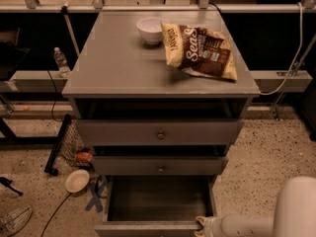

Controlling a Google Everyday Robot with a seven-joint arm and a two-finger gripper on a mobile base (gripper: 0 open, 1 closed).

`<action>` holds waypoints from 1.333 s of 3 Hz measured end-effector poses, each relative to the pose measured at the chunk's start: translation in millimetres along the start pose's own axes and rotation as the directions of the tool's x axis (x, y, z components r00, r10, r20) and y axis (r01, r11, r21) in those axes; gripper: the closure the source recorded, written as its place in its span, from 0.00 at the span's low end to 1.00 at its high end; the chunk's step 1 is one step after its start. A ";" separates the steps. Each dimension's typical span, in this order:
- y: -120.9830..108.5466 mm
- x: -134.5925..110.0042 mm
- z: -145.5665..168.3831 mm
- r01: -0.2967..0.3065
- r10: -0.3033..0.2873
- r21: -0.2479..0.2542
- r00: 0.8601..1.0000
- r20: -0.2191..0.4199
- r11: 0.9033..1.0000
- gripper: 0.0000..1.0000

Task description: Open bottom drawer

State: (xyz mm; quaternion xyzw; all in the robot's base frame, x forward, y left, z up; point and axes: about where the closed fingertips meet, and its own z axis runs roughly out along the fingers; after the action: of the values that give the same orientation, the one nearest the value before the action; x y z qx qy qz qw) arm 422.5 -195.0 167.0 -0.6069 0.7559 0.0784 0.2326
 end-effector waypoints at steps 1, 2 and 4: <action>1.0 -0.7 0.9 0.000 0.000 -0.002 1.000 0.001 1.000 0.86; 1.6 -1.5 0.9 0.000 0.000 -0.004 1.000 0.002 1.000 0.56; 2.8 -2.2 1.9 0.000 0.000 -0.006 1.000 0.003 1.000 0.09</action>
Offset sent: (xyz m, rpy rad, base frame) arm -0.0005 0.0011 -0.0006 0.0012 0.0013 0.0011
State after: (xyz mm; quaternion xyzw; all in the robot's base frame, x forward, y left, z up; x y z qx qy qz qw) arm 420.7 -191.7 165.9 -0.6076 0.7552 0.0815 0.2320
